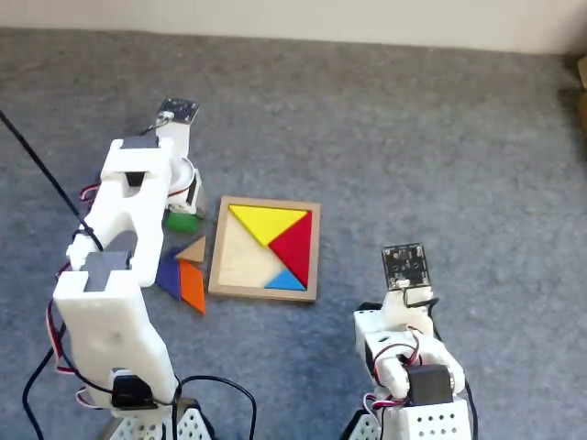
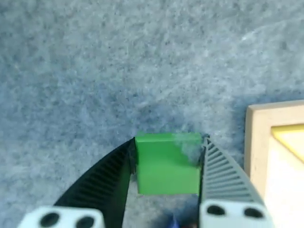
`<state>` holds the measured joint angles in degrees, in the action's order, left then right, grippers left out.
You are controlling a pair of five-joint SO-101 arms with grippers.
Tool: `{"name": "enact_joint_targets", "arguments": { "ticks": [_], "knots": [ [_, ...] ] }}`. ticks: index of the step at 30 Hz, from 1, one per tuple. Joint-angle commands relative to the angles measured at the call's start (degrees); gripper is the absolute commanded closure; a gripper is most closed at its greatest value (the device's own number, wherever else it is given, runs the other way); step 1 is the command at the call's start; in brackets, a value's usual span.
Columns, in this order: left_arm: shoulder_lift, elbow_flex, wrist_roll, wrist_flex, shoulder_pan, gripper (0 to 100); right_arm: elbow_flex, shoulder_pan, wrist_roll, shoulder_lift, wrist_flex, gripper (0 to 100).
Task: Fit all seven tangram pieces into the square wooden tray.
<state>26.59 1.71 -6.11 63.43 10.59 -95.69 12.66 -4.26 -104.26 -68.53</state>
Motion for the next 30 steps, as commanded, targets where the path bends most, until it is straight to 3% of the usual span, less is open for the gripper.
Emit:
{"name": "enact_joint_targets", "arguments": {
  "ticks": [1, 7, 13, 30],
  "knots": [
    [-2.59, -3.74, -0.44, 4.4, -0.31, 88, -6.37, -0.66, 0.26, -0.22, -0.22, 99.3],
    [-11.47, -3.12, -0.44, 9.49, -2.51, 88, -6.37, -0.66, 0.26, -0.22, -0.22, 99.3],
    [-18.77, -0.4, -0.44, 14.24, -9.89, 87, -6.37, -0.66, 0.26, -0.22, -0.22, 99.3],
    [-21.93, 8.66, -0.44, 12.31, -27.82, 87, -6.37, -0.66, 0.26, -0.22, -0.22, 99.3]
  ]
}}
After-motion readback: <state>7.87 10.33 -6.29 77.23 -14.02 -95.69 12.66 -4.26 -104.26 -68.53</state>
